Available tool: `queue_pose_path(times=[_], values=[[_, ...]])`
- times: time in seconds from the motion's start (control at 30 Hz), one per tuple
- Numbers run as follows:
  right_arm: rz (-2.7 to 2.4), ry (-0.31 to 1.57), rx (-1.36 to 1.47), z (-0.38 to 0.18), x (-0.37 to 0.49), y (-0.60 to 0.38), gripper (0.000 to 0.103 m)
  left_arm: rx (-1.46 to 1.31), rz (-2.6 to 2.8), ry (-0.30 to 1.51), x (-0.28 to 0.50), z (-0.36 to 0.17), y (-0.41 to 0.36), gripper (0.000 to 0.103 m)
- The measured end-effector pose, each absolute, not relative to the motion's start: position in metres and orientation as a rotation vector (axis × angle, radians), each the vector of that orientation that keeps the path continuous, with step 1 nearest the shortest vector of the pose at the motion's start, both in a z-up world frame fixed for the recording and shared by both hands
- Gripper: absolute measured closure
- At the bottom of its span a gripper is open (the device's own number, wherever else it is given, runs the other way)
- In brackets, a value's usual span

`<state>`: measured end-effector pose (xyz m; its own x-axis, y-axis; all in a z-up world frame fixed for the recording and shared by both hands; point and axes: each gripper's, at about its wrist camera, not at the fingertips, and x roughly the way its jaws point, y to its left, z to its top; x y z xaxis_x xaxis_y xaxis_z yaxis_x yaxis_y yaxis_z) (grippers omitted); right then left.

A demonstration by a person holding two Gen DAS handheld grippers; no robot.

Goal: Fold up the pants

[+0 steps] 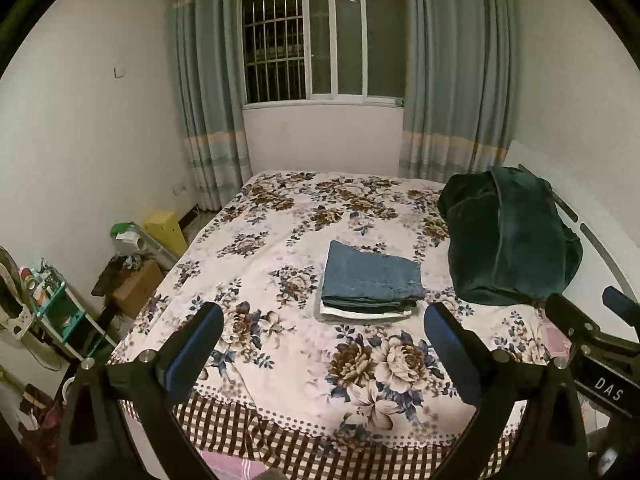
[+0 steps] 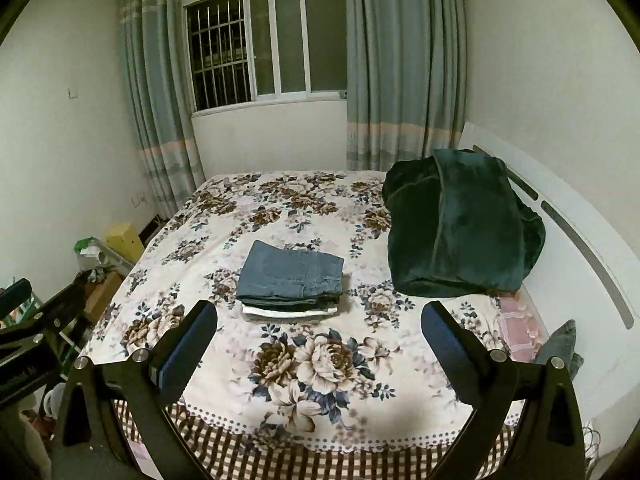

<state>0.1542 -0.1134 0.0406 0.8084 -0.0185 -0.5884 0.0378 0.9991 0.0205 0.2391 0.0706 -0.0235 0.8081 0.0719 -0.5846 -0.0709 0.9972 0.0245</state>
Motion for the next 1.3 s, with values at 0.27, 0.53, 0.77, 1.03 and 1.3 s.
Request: queue_pose_path(times=[0.27, 0.53, 0.77, 1.03, 1.3], values=[[-0.021, 0.633, 0.033, 0.045, 0.155, -0.112, 0.0, -0.019, 0.069, 0.628, 0.231, -0.021, 0.074, 0.0], [-0.02, 0.642, 0.046, 0.05, 0.155, -0.113, 0.0, -0.012, 0.082, 0.626, 0.226, -0.019, 0.073, 0.0], [-0.022, 0.651, 0.05, 0.049, 0.153, -0.112, 0.0, -0.009, 0.078, 0.635, 0.226, -0.016, 0.071, 0.0], [-0.023, 0.649, 0.052, 0.047, 0.149, -0.108, 0.0, -0.013, 0.079, 0.634, 0.226, -0.017, 0.07, 0.0], [-0.023, 0.652, 0.049, 0.042, 0.144, -0.105, 0.0, -0.011, 0.077, 0.633, 0.226, -0.015, 0.07, 0.0]])
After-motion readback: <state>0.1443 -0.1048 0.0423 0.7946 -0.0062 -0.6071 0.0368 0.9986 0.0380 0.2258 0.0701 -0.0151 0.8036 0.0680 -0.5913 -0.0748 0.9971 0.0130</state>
